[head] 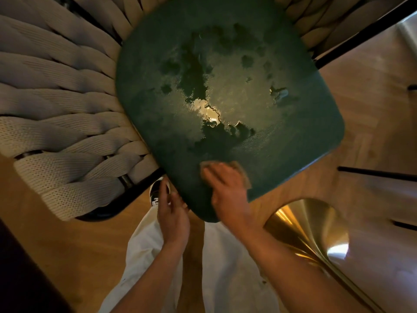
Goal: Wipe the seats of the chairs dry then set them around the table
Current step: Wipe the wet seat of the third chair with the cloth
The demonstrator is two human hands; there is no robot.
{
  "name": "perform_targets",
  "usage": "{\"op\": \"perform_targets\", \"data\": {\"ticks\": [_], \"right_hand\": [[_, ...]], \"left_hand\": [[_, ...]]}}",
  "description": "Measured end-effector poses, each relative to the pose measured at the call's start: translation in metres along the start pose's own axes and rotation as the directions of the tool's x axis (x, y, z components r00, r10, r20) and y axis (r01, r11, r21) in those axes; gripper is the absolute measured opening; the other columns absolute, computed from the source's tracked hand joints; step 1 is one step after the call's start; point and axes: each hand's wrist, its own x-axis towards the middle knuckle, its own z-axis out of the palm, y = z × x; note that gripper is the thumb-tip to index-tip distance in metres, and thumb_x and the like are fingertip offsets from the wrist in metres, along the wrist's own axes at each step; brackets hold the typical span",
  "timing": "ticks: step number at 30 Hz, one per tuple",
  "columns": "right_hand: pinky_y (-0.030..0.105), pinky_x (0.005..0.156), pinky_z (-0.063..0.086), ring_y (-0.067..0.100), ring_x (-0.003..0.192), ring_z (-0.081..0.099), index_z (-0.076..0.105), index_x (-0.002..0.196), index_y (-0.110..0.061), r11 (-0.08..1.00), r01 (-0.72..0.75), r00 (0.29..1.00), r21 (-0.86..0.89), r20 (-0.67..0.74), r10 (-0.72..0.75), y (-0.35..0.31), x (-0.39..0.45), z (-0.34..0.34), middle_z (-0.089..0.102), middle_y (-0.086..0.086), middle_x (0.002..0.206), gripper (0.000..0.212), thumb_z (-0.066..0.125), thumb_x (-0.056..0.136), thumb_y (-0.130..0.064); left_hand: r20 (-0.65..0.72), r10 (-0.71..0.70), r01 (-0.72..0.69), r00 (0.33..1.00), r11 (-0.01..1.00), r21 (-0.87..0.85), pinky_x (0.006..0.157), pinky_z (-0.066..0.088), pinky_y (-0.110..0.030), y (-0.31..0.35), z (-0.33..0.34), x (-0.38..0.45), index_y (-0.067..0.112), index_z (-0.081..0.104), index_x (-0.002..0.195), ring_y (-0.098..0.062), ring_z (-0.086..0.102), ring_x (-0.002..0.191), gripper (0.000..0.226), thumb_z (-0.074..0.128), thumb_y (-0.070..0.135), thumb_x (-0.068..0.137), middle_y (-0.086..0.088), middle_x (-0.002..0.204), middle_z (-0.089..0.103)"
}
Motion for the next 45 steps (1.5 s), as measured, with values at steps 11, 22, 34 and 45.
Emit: {"op": "perform_targets", "data": {"ticks": [11, 22, 34, 45], "right_hand": [[0.045, 0.108, 0.036, 0.03, 0.124, 0.051, 0.064, 0.121, -0.015, 0.909, 0.406, 0.904, -0.09, 0.183, -0.386, 0.0, 0.007, 0.003, 0.06, 0.008, 0.128, 0.037, 0.051, 0.086, -0.018], [0.048, 0.095, 0.047, 0.039, 0.107, 0.057, 0.065, 0.115, 0.0, 0.982, -0.064, 0.983, -0.18, -0.181, 0.031, 0.186, 0.1, -0.114, 0.06, 0.021, 0.119, 0.043, 0.044, 0.078, 0.005], [0.034, 0.102, 0.042, 0.026, 0.109, 0.058, 0.069, 0.108, -0.006, 0.972, -0.234, 0.929, -0.014, -0.298, 0.219, 0.146, 0.104, -0.09, 0.065, 0.012, 0.115, 0.045, 0.044, 0.073, 0.006], [0.038, 0.11, 0.031, 0.027, 0.123, 0.047, 0.068, 0.114, -0.011, 0.959, 0.278, 0.959, 0.057, 0.048, -0.28, -0.018, 0.036, 0.015, 0.062, 0.01, 0.123, 0.035, 0.058, 0.081, -0.004]], "left_hand": [[0.013, -0.056, 0.057, 0.998, 0.995, -0.082, 0.095, 0.053, -0.045, 0.004, 0.004, 0.0, 0.032, 0.04, 0.145, -0.017, 0.056, 0.115, 0.045, 0.047, 0.03, 0.101, 0.002, 0.138, 0.052], [0.001, 0.026, -0.026, 1.0, 0.988, 0.154, 0.101, 0.048, -0.047, 0.009, 0.012, 0.002, 0.028, 0.034, 0.146, -0.025, 0.06, 0.117, 0.068, 0.07, 0.023, 0.088, -0.004, 0.133, 0.06], [-0.01, 0.049, -0.048, 0.999, 0.99, 0.13, 0.092, 0.052, -0.037, 0.004, 0.008, 0.003, 0.027, 0.037, 0.146, -0.011, 0.061, 0.096, 0.068, 0.071, 0.023, 0.087, 0.02, 0.099, 0.061], [0.077, -0.191, 0.205, 0.979, 0.929, -0.309, 0.088, 0.054, -0.041, -0.004, -0.002, 0.009, 0.031, 0.053, 0.136, -0.008, 0.065, 0.098, 0.035, 0.044, 0.033, 0.102, 0.017, 0.102, 0.068]]}}
